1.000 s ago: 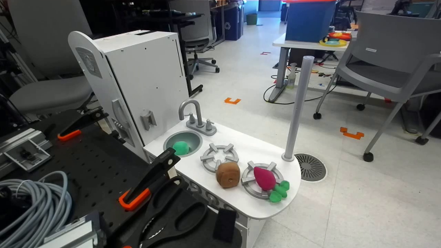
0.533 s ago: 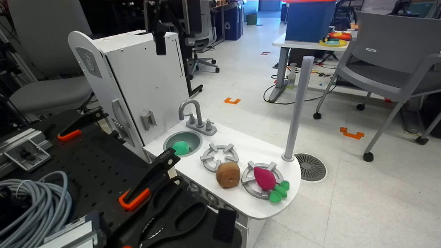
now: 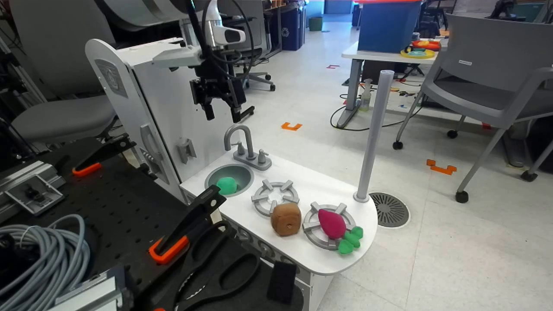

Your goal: Move the faucet spout to the right

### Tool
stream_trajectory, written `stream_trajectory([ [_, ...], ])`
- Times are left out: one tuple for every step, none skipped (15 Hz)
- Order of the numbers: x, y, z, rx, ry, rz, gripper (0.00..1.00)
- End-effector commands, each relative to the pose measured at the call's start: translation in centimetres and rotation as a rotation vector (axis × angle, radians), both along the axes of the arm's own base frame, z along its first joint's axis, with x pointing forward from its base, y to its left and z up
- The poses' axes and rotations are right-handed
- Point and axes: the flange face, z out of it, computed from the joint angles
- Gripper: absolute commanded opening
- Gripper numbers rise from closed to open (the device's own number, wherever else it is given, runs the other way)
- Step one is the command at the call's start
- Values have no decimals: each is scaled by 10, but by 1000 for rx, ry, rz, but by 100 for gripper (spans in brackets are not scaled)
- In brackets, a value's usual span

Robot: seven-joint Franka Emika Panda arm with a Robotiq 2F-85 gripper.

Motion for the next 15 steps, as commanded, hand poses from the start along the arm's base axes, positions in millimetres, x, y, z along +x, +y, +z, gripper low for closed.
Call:
stream_trajectory([
  [26,27,-37,-4,-78,58,100],
  [29,32,-47,-2,-87,66,100],
  [34,35,-56,-9,-90,67,100],
  [37,37,-63,-11,-96,76,100],
  [41,38,-72,-14,-88,78,100],
  [45,39,-78,-12,-87,84,100],
  [47,42,-84,-5,-82,90,100],
  [49,44,-89,-2,-81,99,100],
  [49,48,-95,3,-79,118,100],
  [50,51,-99,8,-75,128,100],
  [51,55,-102,17,-70,140,100],
  [52,58,-105,24,-67,149,100],
  [54,60,-107,28,-68,154,100],
  [56,61,-109,30,-69,156,100],
  [58,60,-111,30,-69,154,100],
])
